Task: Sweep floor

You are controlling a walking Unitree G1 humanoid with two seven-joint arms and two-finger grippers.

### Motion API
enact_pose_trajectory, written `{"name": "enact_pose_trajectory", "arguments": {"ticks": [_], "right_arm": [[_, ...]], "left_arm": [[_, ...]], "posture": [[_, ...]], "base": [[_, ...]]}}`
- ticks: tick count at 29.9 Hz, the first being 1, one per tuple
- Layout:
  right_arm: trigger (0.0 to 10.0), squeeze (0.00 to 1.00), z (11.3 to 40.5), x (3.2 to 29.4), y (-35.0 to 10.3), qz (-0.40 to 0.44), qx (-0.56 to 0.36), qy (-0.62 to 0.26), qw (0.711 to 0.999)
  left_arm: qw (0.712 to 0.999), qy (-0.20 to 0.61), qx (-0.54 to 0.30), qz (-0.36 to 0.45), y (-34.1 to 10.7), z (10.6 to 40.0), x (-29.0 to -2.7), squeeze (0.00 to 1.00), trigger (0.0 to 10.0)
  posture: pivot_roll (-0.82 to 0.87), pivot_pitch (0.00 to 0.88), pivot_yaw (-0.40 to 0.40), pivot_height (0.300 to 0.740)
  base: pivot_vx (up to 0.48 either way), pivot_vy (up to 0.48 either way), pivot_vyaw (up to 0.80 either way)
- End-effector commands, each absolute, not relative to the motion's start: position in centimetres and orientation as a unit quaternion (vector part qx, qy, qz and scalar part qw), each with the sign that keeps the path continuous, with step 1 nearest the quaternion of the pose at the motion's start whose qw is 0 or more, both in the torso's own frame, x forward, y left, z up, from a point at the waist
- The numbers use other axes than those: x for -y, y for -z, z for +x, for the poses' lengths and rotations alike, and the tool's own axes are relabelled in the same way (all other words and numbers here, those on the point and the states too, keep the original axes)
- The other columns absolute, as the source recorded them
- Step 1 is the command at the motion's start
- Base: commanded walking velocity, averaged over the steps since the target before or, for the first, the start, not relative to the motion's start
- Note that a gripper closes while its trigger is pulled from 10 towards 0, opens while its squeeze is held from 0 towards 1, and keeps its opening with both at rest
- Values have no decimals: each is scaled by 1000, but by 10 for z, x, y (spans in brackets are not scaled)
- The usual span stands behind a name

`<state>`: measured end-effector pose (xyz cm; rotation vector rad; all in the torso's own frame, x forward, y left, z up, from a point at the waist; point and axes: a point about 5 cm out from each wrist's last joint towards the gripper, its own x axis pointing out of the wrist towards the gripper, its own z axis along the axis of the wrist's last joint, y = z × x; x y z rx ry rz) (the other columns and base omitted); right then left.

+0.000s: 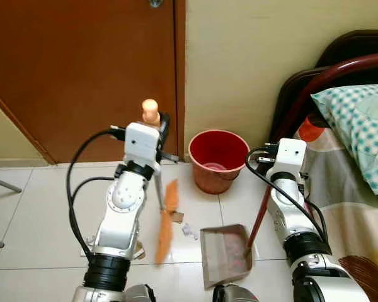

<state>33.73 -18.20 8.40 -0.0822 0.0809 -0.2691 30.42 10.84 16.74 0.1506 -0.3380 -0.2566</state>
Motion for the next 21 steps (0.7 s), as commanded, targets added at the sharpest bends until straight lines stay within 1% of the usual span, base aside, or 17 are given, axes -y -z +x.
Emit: {"name": "enact_pose_trajectory", "arguments": {"ticks": [1, 2, 6, 13, 17, 21], "right_arm": [[10000, 0, 340, 184, -89, -40, -29, 132, 990], [10000, 0, 339, 186, -88, -41, -31, 134, 990], [10000, 0, 338, 188, -87, -42, -32, 136, 989], [10000, 0, 337, 187, -84, -41, -38, 133, 990], [10000, 0, 338, 184, -84, -45, -38, 131, 990], [10000, 0, 340, 183, -88, -46, -31, 141, 988]], "left_arm": [[975, 122, 164, 83, -166, 303, -111, 0, 10000], [979, 117, 145, 80, -160, 301, -112, 0, 10000], [986, 105, 113, 65, -149, 293, -115, 0, 10000], [988, 97, 105, 55, -145, 280, -115, 0, 10000], [988, 100, 102, 58, -142, 281, -114, 0, 10000], [985, 112, 117, 65, -145, 285, -110, 0, 10000]], "posture": [[11, 75, -25, 740], [11, 75, -25, 740], [14, 76, -20, 740], [26, 79, -28, 740], [25, 81, -28, 740], [23, 83, -25, 740]], "base": [[0, 0, 0], [0, 0, 0], [0, 0, 0], [0, 0, 0], [0, 0, 0], [0, 0, 0]]}}
